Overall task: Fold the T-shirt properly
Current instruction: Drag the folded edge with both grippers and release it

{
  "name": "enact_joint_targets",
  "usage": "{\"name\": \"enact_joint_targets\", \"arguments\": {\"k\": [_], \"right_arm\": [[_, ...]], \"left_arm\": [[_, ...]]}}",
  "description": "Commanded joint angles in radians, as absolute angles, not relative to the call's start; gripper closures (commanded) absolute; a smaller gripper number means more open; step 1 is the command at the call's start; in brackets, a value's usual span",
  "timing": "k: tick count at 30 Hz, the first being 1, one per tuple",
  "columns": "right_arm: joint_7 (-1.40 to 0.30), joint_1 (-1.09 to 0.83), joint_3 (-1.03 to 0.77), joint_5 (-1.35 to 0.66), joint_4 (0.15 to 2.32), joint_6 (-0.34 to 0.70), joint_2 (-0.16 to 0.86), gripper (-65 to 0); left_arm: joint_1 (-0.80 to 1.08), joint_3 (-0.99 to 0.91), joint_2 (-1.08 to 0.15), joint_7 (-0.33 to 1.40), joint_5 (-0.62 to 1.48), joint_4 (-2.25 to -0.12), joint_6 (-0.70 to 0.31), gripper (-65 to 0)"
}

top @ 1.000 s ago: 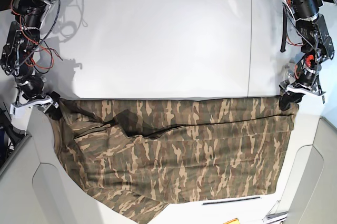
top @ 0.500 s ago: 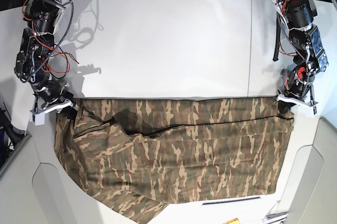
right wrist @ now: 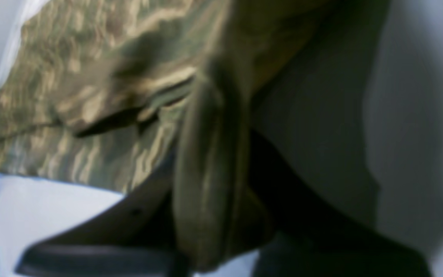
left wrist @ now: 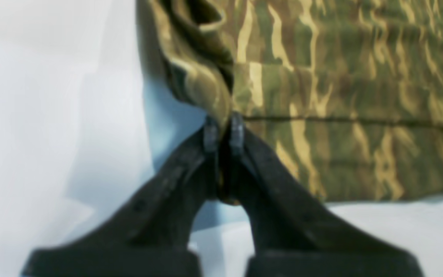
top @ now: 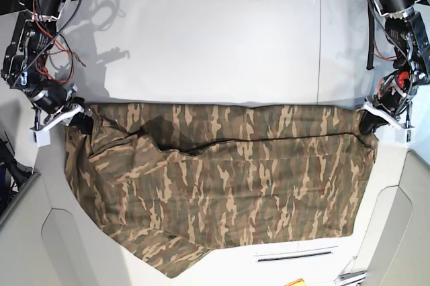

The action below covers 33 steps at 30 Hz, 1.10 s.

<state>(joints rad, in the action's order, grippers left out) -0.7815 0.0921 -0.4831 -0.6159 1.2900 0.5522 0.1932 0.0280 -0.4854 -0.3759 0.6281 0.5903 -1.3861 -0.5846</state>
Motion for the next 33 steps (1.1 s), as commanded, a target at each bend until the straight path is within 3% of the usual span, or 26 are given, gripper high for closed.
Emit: {"name": "enact_joint_targets", "arguments": {"k": [1,19,29,33], "right_arm": [[-0.767,0.084,-0.485,-0.654,1.331,0.565,0.205,0.0],[-0.820,-0.307,-0.502,-0.754,1.618,0.566,0.204,0.0],[-0.902,-0.364,-0.661,-0.869,1.620,0.577,0.205,0.0],[-0.911,-0.364,-0.709,-0.868,1.620,0.577,0.205,0.0]], "left_arm": [[0.033,-0.506,-0.397,0.609,0.605,-1.423,-0.595,0.0],[0.384,-0.584,-0.393,0.691,0.722,-1.703,-0.596,0.0],[0.471,-0.586,-0.381,0.714,0.722,-1.800,-0.596,0.0],[0.471,-0.586,-0.343,0.775,0.744,-1.825,-0.640,0.0]]}}
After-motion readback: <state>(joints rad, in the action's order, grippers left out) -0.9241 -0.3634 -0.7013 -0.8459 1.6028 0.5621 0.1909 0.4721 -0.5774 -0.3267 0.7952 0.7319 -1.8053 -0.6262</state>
